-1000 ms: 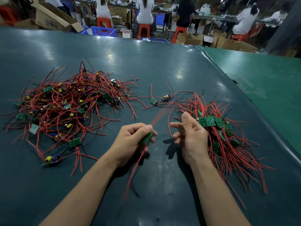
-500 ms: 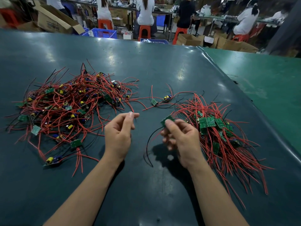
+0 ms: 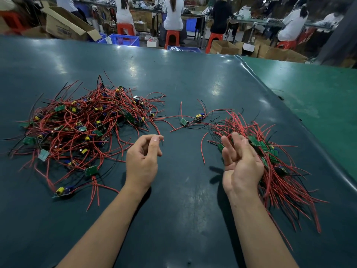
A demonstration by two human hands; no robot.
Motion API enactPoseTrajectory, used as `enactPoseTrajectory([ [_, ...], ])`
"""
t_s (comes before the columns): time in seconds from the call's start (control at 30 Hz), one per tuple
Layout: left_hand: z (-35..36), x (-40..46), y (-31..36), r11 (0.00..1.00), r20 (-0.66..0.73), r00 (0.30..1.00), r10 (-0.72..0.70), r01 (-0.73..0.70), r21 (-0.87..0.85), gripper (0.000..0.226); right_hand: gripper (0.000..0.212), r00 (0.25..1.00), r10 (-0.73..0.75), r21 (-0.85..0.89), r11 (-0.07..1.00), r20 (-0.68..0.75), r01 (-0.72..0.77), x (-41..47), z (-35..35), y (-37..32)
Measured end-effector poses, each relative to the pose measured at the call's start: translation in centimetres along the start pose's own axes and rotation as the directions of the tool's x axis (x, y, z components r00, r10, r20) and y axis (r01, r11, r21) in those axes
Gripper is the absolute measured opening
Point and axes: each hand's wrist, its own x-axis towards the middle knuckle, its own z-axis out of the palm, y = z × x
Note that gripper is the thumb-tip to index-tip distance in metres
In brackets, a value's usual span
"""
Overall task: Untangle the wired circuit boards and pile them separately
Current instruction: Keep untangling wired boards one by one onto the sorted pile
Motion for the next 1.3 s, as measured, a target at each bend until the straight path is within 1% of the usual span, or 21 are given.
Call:
enactPoseTrajectory([
  [0.1, 0.0, -0.1, 0.1, 0.996, -0.022, 0.999, 0.037, -0.035, 0.081, 0.016, 0.021, 0.991, 0.006, -0.231, 0.973, 0.132, 0.024, -0.5, 0.1, 0.5],
  [0.17, 0.0, -0.4, 0.1, 0.984, -0.045, 0.996, 0.083, -0.075, 0.161, 0.012, 0.022, 0.977, -0.004, -0.418, 0.903, 0.213, 0.095, -1.0, 0.3, 1.2],
  [0.23, -0.2, -0.4, 0.3, 0.959, -0.038, 0.989, 0.14, -0.126, 0.253, 0.01, 0.021, 0.957, 0.016, -0.547, 0.823, 0.288, 0.15, -1.4, 0.4, 1.8],
  [0.3, -0.9, -0.2, 0.4, 0.865, 0.013, 0.96, 0.279, -0.257, 0.432, 0.008, 0.02, 0.94, 0.046, -0.624, 0.759, 0.339, 0.188, -1.7, 0.4, 2.3],
  [0.33, -1.4, 0.0, 0.2, 0.788, 0.049, 0.935, 0.351, -0.323, 0.524, 0.009, 0.02, 0.934, 0.05, -0.651, 0.73, 0.354, 0.208, -1.7, 0.4, 2.5],
  [0.37, -1.8, 0.4, 0.0, 0.716, 0.074, 0.919, 0.388, -0.351, 0.604, 0.013, 0.021, 0.93, 0.048, -0.672, 0.706, 0.364, 0.226, -1.8, 0.4, 2.6],
  [0.4, -2.3, 0.8, -0.2, 0.662, 0.076, 0.924, 0.376, -0.325, 0.675, 0.017, 0.02, 0.927, 0.045, -0.688, 0.684, 0.373, 0.244, -1.8, 0.3, 2.6],
  [0.43, -2.6, 1.1, -0.4, 0.621, 0.047, 0.944, 0.325, -0.251, 0.743, 0.02, 0.02, 0.924, 0.041, -0.699, 0.666, 0.381, 0.259, -1.8, 0.3, 2.6],
  [0.5, -3.1, 1.7, -0.8, 0.536, -0.077, 0.978, 0.193, -0.04, 0.843, 0.032, 0.019, 0.92, 0.036, -0.712, 0.645, 0.39, 0.276, -1.9, 0.2, 2.6],
  [0.57, -3.7, 2.2, -0.8, 0.48, -0.178, 0.978, 0.112, 0.104, 0.871, 0.047, 0.019, 0.919, 0.035, -0.72, 0.633, 0.393, 0.284, -1.9, 0.2, 2.5],
  [0.63, -4.1, 2.4, -0.8, 0.47, -0.198, 0.978, 0.069, 0.143, 0.871, 0.05, 0.019, 0.918, 0.039, -0.723, 0.629, 0.394, 0.283, -1.9, 0.2, 2.5],
  [0.7, -4.2, 2.4, -0.9, 0.488, -0.194, 0.979, 0.056, 0.143, 0.861, 0.044, 0.019, 0.917, 0.046, -0.72, 0.635, 0.397, 0.28, -1.9, 0.2, 2.5],
  [0.8, -4.3, 2.3, -1.0, 0.523, -0.193, 0.977, 0.094, 0.117, 0.845, 0.029, 0.019, 0.911, 0.047, -0.717, 0.633, 0.41, 0.29, -1.9, 0.1, 2.4],
  [0.87, -4.4, 2.2, -0.8, 0.59, -0.181, 0.974, 0.137, 0.067, 0.804, 0.021, 0.02, 0.909, 0.044, -0.717, 0.631, 0.414, 0.296, -1.9, 0.1, 2.4],
  [0.93, -4.3, 1.9, -0.4, 0.684, -0.174, 0.955, 0.239, -0.039, 0.728, 0.018, 0.02, 0.907, 0.041, -0.715, 0.631, 0.418, 0.301, -1.8, 0.0, 2.5],
  [0.97, -4.1, 1.7, -0.2, 0.712, -0.153, 0.937, 0.314, -0.125, 0.691, 0.017, 0.02, 0.904, 0.04, -0.715, 0.627, 0.425, 0.308, -1.8, 0.0, 2.6],
  [1.03, -3.5, 1.2, 0.0, 0.699, -0.078, 0.874, 0.48, -0.327, 0.637, 0.015, 0.021, 0.897, 0.039, -0.717, 0.616, 0.441, 0.326, -1.8, -0.1, 2.7],
  [1.1, -2.5, 0.6, 0.1, 0.669, 0.01, 0.814, 0.581, -0.484, 0.564, 0.016, 0.019, 0.89, 0.045, -0.724, 0.6, 0.454, 0.339, -1.6, -0.2, 2.9],
  [1.2, -1.1, -0.5, 0.3, 0.659, 0.152, 0.767, 0.624, -0.62, 0.426, 0.015, 0.01, 0.849, 0.106, -0.725, 0.582, 0.518, 0.369, -1.4, -0.4, 3.2],
  [1.23, -0.7, -0.9, 0.4, 0.667, 0.195, 0.756, 0.625, -0.647, 0.369, 0.015, 0.017, 0.819, 0.139, -0.732, 0.548, 0.557, 0.405, -1.4, -0.4, 3.3],
  [1.3, -0.2, -1.4, 0.6, 0.699, 0.269, 0.739, 0.618, -0.673, 0.243, 0.016, 0.036, 0.75, 0.194, -0.742, 0.427, 0.633, 0.516, -1.3, -0.6, 3.6],
])
